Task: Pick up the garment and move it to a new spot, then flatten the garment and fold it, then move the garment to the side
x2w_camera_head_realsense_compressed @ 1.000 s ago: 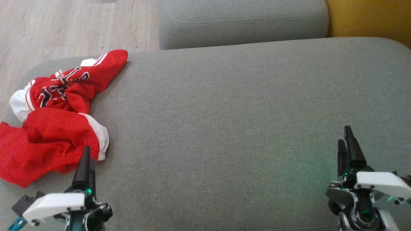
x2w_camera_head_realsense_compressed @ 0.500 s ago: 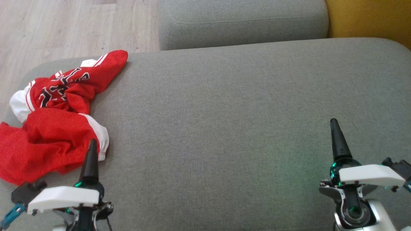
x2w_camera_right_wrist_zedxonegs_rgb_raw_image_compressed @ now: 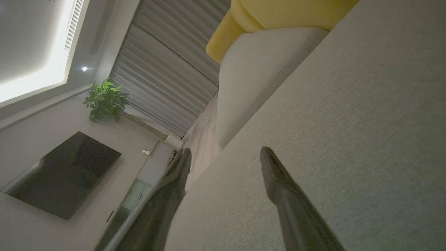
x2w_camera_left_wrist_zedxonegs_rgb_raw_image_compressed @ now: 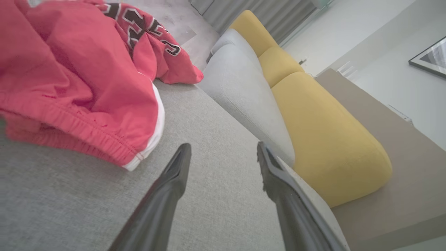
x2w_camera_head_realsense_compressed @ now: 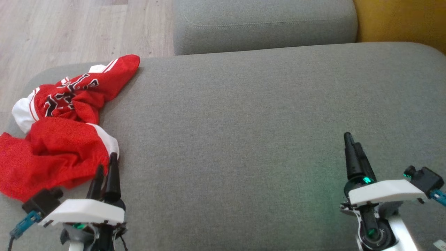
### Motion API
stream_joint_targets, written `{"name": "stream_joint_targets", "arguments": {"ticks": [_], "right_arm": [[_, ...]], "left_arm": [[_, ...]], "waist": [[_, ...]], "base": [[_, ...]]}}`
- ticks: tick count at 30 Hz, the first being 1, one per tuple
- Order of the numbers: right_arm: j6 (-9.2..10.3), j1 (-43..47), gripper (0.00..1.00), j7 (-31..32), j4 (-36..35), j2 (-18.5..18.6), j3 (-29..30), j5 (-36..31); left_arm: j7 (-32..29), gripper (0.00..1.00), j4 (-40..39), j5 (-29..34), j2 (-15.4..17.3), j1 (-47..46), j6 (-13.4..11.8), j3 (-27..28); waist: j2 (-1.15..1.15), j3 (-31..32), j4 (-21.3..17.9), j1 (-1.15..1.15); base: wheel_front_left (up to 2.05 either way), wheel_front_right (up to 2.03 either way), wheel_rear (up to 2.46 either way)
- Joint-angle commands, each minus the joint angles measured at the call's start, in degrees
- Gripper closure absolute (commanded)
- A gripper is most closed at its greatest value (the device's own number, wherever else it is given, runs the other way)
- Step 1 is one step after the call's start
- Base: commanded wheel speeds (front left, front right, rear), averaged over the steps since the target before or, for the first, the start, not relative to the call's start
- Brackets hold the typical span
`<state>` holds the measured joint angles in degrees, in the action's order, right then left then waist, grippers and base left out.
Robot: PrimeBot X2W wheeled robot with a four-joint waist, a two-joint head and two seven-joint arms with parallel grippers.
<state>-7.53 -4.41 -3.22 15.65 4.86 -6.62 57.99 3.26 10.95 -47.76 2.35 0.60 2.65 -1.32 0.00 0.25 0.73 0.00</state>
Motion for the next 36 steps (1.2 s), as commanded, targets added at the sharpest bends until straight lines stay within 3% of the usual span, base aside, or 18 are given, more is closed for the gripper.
{"name": "stream_joint_targets", "arguments": {"ticks": [1,36], "right_arm": [[0.02,-4.0,0.0,-0.9,-1.7,0.9,-1.2,-2.2],[0.03,-6.3,0.0,-6.7,0.4,0.5,-6.4,-26.4]], "left_arm": [[1.0,0.0,-2.6,2.1,1.3,-3.2,-0.5,0.4],[6.7,0.0,-5.7,24.7,4.4,-2.9,-6.1,-4.2]], "waist": [[0.0,0.0,0.0,0.0],[0.0,0.8,-0.2,0.0]], "base": [[0.0,0.0,0.0],[0.0,0.0,0.0]]}}
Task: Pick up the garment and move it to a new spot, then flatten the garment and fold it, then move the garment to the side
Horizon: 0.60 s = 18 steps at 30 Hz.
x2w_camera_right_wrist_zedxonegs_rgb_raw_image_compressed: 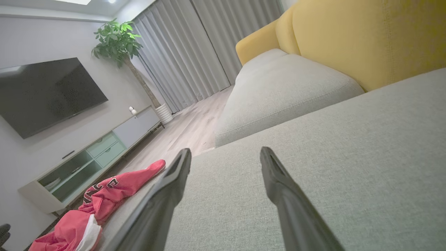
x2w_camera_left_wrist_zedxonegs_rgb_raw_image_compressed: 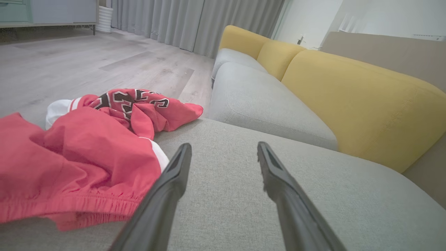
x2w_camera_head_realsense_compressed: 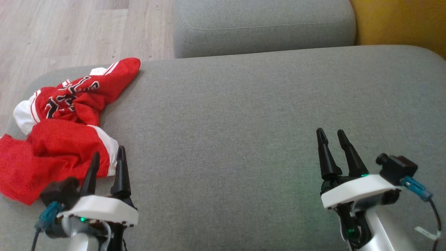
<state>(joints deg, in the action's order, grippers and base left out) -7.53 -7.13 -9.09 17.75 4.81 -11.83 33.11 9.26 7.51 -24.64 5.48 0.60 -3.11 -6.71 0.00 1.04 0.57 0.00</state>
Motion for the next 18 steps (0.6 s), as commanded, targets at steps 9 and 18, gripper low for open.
{"name": "stream_joint_targets", "arguments": {"ticks": [9,18], "right_arm": [[0.04,-4.0,0.0,-2.3,-1.7,0.1,-1.2,-7.2],[0.04,-4.4,0.0,-3.8,-1.1,-0.1,-1.3,-13.4]], "left_arm": [[2.2,0.0,-3.1,7.6,1.5,-2.8,-0.7,0.8],[3.7,0.0,-3.6,13.9,1.5,-2.7,-1.1,0.6]], "waist": [[0.0,0.2,-0.1,0.0],[0.0,0.3,-0.4,0.0]], "base": [[0.0,0.0,0.0],[0.0,0.0,0.0]]}}
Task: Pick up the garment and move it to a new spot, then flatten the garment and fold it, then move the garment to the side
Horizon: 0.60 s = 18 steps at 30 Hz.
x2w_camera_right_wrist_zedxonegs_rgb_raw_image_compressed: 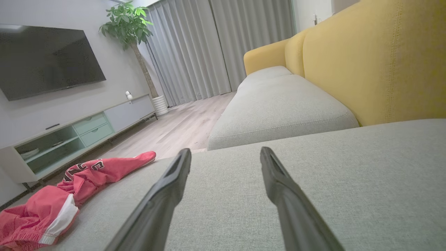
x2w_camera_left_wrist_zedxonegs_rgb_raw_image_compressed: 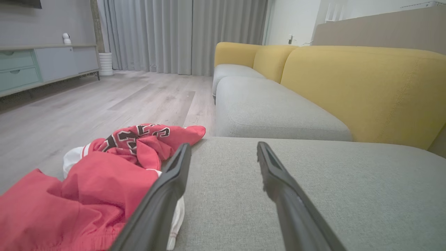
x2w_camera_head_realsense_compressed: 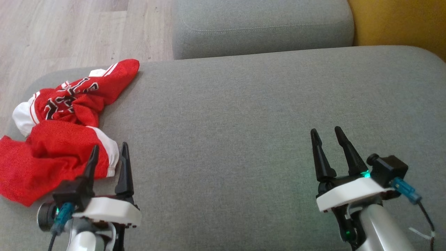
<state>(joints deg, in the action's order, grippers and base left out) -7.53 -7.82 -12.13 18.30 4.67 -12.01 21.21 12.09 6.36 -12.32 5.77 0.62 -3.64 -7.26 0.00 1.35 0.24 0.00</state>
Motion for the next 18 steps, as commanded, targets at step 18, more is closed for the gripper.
{"name": "stream_joint_targets", "arguments": {"ticks": [18], "right_arm": [[0.04,-4.2,0.0,-2.9,-0.9,-0.8,-0.8,-9.0]], "left_arm": [[2.9,0.0,-3.0,10.1,0.7,-2.5,-0.5,1.8]], "waist": [[0.0,0.2,-0.4,0.0]], "base": [[0.0,0.0,0.0]]}}
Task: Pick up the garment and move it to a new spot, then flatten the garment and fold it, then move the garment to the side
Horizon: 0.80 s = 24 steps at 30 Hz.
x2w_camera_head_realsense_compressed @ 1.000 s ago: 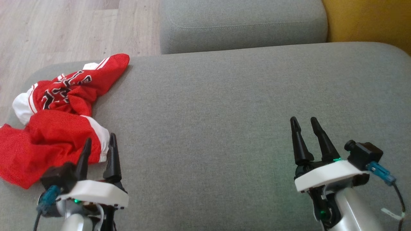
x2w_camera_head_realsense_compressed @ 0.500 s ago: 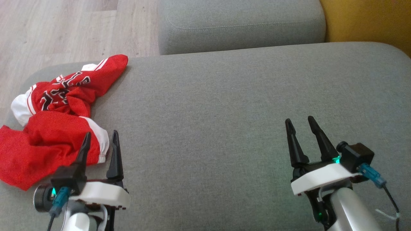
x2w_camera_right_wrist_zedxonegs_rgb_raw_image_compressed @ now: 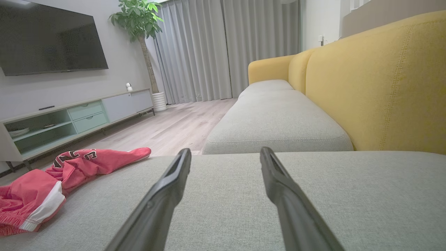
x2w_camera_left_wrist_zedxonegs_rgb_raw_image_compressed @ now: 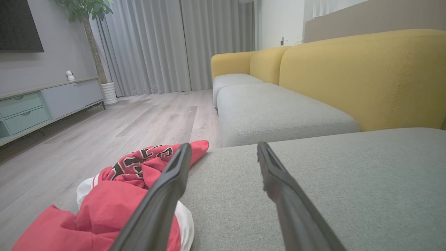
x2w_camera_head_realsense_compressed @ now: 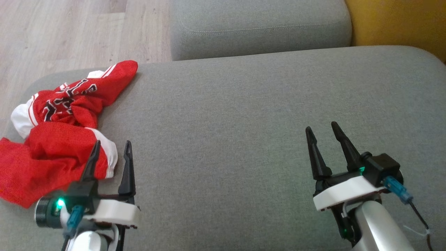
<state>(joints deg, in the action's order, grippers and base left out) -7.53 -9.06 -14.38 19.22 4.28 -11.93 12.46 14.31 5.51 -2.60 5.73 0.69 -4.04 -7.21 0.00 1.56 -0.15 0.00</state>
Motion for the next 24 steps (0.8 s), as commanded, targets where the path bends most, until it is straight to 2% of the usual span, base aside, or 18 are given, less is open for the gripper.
{"name": "stream_joint_targets", "arguments": {"ticks": [1,18,24], "right_arm": [[0.04,-3.0,0.0,-0.6,-1.8,-0.5,-0.7,-0.1],[0.04,-2.7,0.0,-0.6,-1.8,-0.9,-0.5,0.4],[0.04,-2.6,0.0,-0.6,-2.3,-0.8,-1.9,1.3]], "left_arm": [[0.7,0.0,-2.0,0.3,0.7,-2.5,0.0,1.9],[0.7,0.0,-0.9,0.3,-0.3,-2.5,1.2,3.3],[0.7,0.0,-0.2,-0.2,-0.7,-2.9,1.7,3.9]], "waist": [[0.0,0.0,0.0,0.0],[0.0,0.0,0.2,0.0],[0.0,-0.2,2.1,0.0]], "base": [[0.0,0.0,0.0],[0.0,0.0,0.0],[0.0,0.0,0.0]]}}
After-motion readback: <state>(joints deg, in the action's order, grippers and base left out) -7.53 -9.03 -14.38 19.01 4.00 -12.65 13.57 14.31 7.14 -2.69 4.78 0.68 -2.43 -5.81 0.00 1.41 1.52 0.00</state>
